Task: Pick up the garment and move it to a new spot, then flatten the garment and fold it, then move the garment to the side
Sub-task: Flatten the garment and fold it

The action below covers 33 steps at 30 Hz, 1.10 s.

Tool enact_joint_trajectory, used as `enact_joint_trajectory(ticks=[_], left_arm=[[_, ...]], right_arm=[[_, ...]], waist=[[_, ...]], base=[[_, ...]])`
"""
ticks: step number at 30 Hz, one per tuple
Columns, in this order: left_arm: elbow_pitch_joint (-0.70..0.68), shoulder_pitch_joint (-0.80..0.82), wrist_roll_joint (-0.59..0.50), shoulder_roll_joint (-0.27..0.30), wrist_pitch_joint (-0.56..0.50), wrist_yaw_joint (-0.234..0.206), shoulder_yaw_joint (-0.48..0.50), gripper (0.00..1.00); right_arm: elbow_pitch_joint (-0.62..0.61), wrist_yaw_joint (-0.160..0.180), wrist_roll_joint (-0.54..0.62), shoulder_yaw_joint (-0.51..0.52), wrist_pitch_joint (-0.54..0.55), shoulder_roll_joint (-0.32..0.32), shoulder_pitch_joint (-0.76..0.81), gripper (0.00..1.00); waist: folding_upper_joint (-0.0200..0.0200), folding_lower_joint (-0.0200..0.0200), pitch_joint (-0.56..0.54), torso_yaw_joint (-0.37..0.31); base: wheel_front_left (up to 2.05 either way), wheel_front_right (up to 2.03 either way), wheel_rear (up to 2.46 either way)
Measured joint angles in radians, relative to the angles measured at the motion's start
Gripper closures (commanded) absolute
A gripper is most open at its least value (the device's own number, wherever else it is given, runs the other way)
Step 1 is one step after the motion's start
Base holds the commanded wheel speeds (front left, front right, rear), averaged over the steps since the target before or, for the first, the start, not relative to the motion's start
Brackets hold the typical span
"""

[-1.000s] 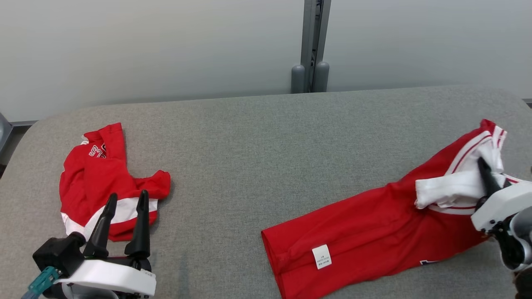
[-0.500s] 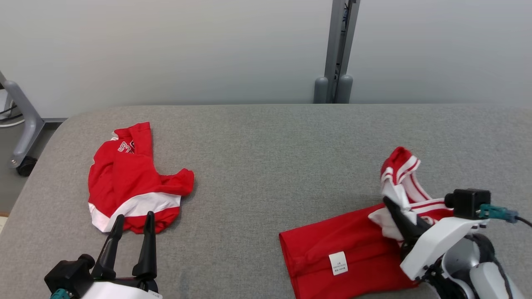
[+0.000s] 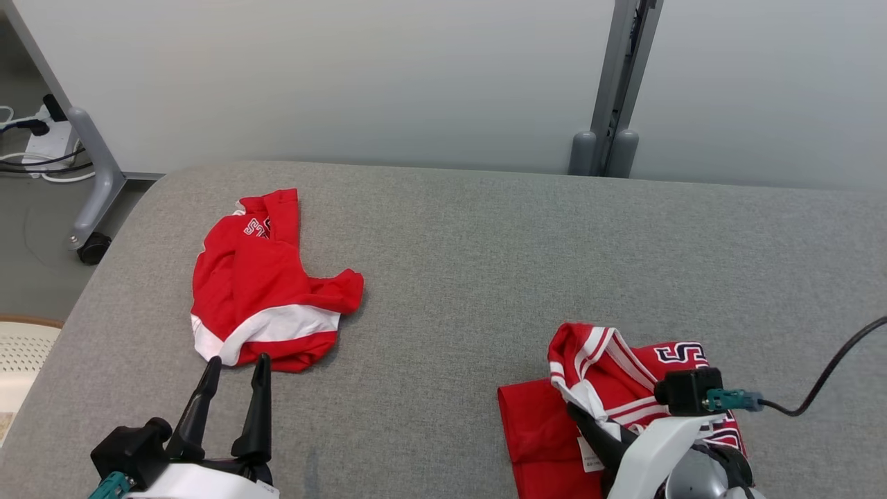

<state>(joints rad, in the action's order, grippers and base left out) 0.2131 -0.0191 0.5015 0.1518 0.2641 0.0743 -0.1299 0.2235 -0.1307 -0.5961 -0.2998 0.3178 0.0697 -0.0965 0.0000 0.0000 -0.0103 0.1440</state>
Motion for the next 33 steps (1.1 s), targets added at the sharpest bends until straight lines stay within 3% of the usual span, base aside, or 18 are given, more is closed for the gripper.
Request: enact_joint_trajectory(ticks=[1,2,3,4,8,14,19,22,26,33], left_arm=[[0.004,0.003,0.000,-0.003,0.000,0.003,-0.001,0.00],[0.008,0.005,-0.002,-0.004,0.000,0.004,-0.001,0.00],[0.012,0.006,-0.003,-0.004,0.000,0.004,-0.001,0.00],[0.016,0.006,-0.003,-0.005,0.000,0.005,0.000,0.00],[0.021,0.007,-0.007,-0.007,0.000,0.012,0.011,0.00],[0.023,0.007,-0.011,-0.015,0.000,0.014,0.026,0.00],[0.024,0.007,-0.018,-0.026,0.000,0.022,0.033,0.00],[0.022,0.007,-0.020,-0.030,0.000,0.023,0.038,0.00],[0.025,0.008,-0.026,-0.033,0.000,0.030,0.040,0.00],[0.031,0.014,-0.029,-0.037,0.000,0.037,0.041,0.00]], right_arm=[[0.011,0.000,0.010,-0.004,0.000,-0.002,0.000,1.00],[0.019,0.000,0.016,-0.009,0.000,-0.005,0.000,0.87],[0.025,0.000,0.018,-0.013,0.000,-0.008,0.000,0.51],[0.029,0.000,0.018,-0.018,-0.002,-0.011,-0.001,0.00],[0.001,0.000,-0.019,-0.057,-0.016,-0.017,-0.008,0.00],[-0.161,0.000,-0.136,-0.049,-0.039,-0.021,-0.026,0.00],[-0.309,0.000,-0.167,0.035,-0.047,-0.016,-0.020,0.00],[-0.349,0.000,-0.113,0.128,-0.068,0.023,-0.008,0.00],[-0.323,0.000,0.003,0.207,-0.100,0.059,0.021,0.00],[-0.170,0.000,0.089,0.253,-0.137,0.048,0.041,0.00]], waist=[[0.0000,0.0000,0.000,0.002],[0.0000,0.0000,0.001,0.004],[0.0000,0.0000,0.002,0.005],[0.0000,0.0000,0.003,0.005],[0.0000,0.0000,0.005,-0.003],[0.0000,0.0000,0.004,-0.038],[0.0000,0.0000,0.005,-0.063],[0.0000,0.0000,0.006,-0.072],[0.0000,0.0000,0.007,-0.074],[0.0000,0.0000,0.013,-0.066]], base=[[0.00,0.00,0.00],[0.00,0.00,0.00],[0.00,0.00,0.00],[0.00,0.00,0.00],[0.00,0.00,0.00],[0.00,0.00,0.00],[0.00,0.00,0.00],[0.00,0.00,0.00],[0.00,0.00,0.00],[0.00,0.00,0.00]])
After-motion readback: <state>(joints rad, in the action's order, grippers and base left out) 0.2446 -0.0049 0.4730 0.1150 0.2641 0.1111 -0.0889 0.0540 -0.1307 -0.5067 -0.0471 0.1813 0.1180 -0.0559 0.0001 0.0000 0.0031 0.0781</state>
